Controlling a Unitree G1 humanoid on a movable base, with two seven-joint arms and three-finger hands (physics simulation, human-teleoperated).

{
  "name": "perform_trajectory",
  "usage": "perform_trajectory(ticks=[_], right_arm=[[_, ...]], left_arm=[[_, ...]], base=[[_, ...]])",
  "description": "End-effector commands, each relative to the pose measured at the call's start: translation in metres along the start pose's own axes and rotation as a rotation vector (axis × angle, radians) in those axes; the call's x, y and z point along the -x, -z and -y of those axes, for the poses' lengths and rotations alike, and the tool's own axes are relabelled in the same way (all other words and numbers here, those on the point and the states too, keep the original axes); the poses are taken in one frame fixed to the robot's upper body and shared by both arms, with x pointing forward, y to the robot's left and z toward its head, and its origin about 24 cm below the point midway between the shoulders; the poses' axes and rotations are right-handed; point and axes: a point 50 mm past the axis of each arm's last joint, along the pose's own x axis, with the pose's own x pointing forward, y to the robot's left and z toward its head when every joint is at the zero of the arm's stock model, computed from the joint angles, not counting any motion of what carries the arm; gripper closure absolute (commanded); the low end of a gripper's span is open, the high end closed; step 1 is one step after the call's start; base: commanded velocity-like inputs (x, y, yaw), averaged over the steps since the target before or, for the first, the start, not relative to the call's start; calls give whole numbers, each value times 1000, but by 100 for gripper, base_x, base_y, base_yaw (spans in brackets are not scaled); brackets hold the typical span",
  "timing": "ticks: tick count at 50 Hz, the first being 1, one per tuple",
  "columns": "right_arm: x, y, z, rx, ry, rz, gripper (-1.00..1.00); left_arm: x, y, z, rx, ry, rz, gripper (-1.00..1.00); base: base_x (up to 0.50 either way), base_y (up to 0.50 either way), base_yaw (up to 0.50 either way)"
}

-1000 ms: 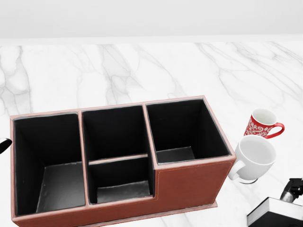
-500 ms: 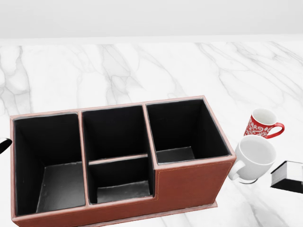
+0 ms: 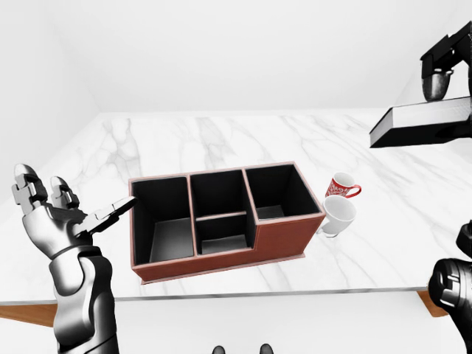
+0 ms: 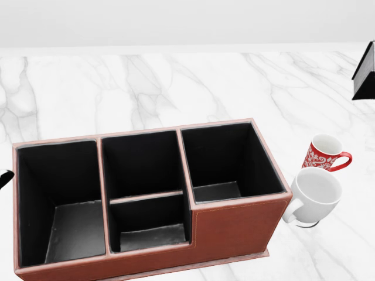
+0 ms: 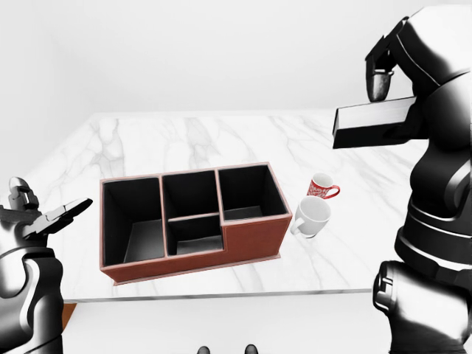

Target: Pick up the book and place it in the right compartment of the caddy.

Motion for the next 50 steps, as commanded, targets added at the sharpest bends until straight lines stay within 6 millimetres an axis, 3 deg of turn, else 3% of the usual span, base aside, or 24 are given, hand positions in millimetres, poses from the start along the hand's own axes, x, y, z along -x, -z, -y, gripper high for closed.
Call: perform_trajectory(ticks=[1,12,17,21,35,50], right_arm=[[-40,-28,49,-30,81,43,100],[-70,-98,34,-133,-30,200,100],[-69,-123,40,-151,-15,262,100],[-69,-140,20,-180,-79,309,100],[-67,-175,-35,-256,-277,401,100],[-61,-181,-79,-296,-423,412,100]], left_arm=[[-1,-1,0,0,-1,1,-100],[-1,-3,1,-3,0,4,-100],[-1,-1,1,-2,1,2,-100],[-1,0,1,-2,3,1,-100],[-1,0,0,-2,2,1,-100],[0,0,1,-2,2,0,-100]], base=[[0,0,0],[0,0,0],[0,0,0],[0,0,0],[0,0,0],[0,0,0]])
